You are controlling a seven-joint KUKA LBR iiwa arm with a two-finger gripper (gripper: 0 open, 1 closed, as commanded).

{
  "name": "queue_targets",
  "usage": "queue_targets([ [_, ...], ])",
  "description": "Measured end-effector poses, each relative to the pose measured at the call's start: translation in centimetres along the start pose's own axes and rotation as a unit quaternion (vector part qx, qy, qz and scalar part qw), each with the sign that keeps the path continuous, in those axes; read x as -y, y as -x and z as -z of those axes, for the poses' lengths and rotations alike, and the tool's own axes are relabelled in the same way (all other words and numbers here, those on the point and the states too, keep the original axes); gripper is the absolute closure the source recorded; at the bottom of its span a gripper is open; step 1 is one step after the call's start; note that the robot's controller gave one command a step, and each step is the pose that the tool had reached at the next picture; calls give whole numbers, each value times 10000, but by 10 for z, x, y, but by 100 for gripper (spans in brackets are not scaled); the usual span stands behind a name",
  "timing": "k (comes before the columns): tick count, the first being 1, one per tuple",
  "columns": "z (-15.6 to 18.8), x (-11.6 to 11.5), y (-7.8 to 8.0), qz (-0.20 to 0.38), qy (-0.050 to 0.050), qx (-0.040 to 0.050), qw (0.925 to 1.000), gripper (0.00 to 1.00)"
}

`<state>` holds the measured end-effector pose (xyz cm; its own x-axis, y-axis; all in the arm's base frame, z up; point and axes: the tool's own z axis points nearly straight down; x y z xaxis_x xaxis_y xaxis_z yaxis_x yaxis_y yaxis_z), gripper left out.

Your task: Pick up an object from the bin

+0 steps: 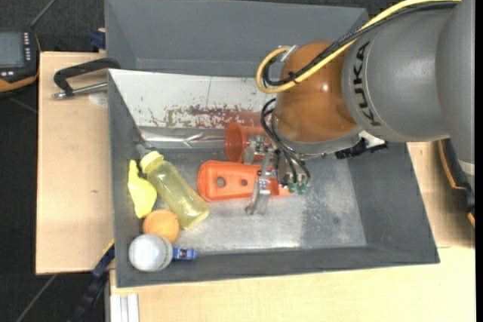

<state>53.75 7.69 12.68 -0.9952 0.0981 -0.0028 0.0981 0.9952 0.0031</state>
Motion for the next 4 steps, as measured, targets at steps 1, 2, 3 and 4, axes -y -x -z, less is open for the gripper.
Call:
queue_targets([
  [1, -13, 4, 4, -376, -1, -12, 9993, 0],
  [2, -31, 18, 3, 613, 2, -5, 9981, 0],
  [3, -48, 20, 0, -545, 2, -23, 9985, 0],
  [4, -56, 44, -9, -527, 8, -4, 9986, 100],
])
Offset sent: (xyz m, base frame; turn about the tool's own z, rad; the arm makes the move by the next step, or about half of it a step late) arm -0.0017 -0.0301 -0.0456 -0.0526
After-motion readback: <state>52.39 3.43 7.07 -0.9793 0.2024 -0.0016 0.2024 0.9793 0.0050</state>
